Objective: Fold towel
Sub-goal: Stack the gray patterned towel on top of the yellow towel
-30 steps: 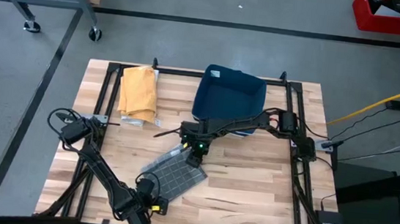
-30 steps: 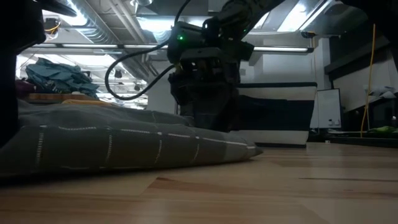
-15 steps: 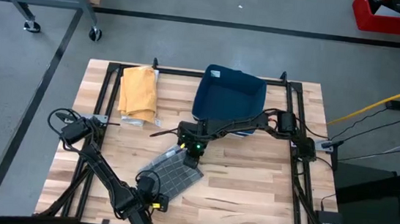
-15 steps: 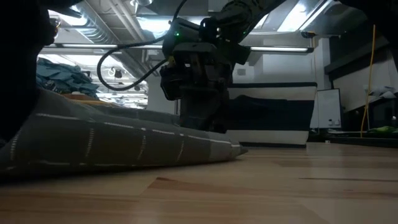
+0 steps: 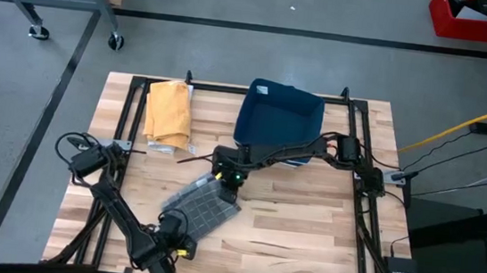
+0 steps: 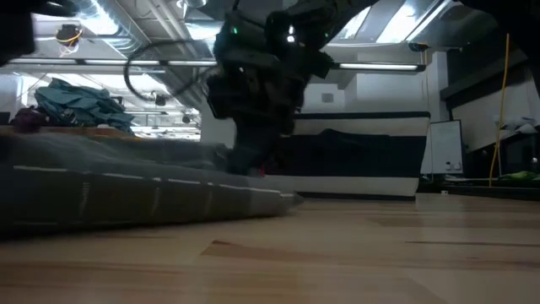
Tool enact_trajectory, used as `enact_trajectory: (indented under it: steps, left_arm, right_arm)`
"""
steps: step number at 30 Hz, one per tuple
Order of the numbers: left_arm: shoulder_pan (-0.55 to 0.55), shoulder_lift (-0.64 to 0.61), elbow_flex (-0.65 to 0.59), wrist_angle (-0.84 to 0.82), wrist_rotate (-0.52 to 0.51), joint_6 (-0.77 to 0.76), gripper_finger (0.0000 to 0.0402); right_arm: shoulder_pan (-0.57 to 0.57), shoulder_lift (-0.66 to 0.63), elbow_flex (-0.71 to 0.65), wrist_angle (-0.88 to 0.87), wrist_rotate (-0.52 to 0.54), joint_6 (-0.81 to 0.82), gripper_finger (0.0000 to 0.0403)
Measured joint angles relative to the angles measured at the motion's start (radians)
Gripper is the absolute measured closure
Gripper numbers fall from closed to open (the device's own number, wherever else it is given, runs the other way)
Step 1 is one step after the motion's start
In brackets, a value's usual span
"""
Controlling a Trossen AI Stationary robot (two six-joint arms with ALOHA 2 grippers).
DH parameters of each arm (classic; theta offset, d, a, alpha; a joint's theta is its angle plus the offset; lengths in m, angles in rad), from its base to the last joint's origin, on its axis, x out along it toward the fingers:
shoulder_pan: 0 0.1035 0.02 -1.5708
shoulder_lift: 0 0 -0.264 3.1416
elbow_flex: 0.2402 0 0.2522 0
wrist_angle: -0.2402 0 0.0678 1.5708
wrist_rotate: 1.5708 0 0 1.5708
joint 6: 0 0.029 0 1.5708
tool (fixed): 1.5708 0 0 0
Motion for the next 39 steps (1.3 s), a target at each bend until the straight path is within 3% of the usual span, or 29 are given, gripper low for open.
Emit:
enact_trajectory:
  steps: [8, 17, 27, 39]
  left_arm:
    - [-0.062, -0.001, 0.008, -0.006, 0.017, 0.000, 0.0276]
    - [-0.083, -0.004, 0.060, -0.053, -0.052, 0.019, 0.0299]
    - [-0.094, -0.005, 0.060, -0.100, -0.127, 0.032, 0.0318]
    - [-0.142, -0.005, 0.060, -0.093, -0.125, 0.035, 0.0319]
  right_arm:
    - [-0.013, -0.001, 0.167, -0.014, 0.057, -0.048, 0.0391]
    - [-0.069, -0.002, 0.300, -0.058, 0.163, -0.097, 0.0391]
    - [-0.133, -0.002, 0.336, 0.005, 0.187, -0.149, 0.0391]
    - [-0.192, -0.002, 0.337, 0.109, 0.187, -0.144, 0.0391]
